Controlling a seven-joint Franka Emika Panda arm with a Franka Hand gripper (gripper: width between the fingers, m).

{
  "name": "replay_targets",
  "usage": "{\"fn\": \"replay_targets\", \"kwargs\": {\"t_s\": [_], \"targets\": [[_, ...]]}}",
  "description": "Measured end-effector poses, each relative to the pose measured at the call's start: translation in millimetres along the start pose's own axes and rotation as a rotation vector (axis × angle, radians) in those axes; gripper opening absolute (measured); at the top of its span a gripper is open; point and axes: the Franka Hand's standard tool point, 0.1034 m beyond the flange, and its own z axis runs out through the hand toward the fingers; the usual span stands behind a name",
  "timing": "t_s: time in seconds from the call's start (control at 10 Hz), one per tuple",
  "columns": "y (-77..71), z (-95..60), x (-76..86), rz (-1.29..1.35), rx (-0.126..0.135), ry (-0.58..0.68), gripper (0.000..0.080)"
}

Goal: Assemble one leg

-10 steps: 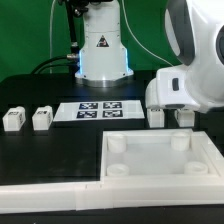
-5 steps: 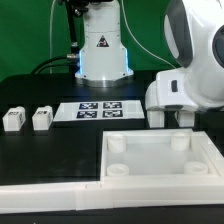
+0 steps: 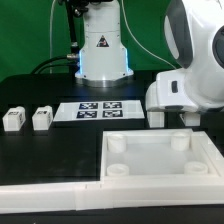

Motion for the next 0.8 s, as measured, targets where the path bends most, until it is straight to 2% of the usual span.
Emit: {"fn": "replay_targets", "kwargs": {"t_s": [0.5,0.6,0.8], "targets": [[0.0,0.0,0.0,0.0,0.0,0.0,0.0288],[3.0,-6.1,-3.3,-0.016,-0.003,-0.014,0.0288],[12.4,-55.7,-13.8,-0.048,0.015,0.041,0.029]]}}
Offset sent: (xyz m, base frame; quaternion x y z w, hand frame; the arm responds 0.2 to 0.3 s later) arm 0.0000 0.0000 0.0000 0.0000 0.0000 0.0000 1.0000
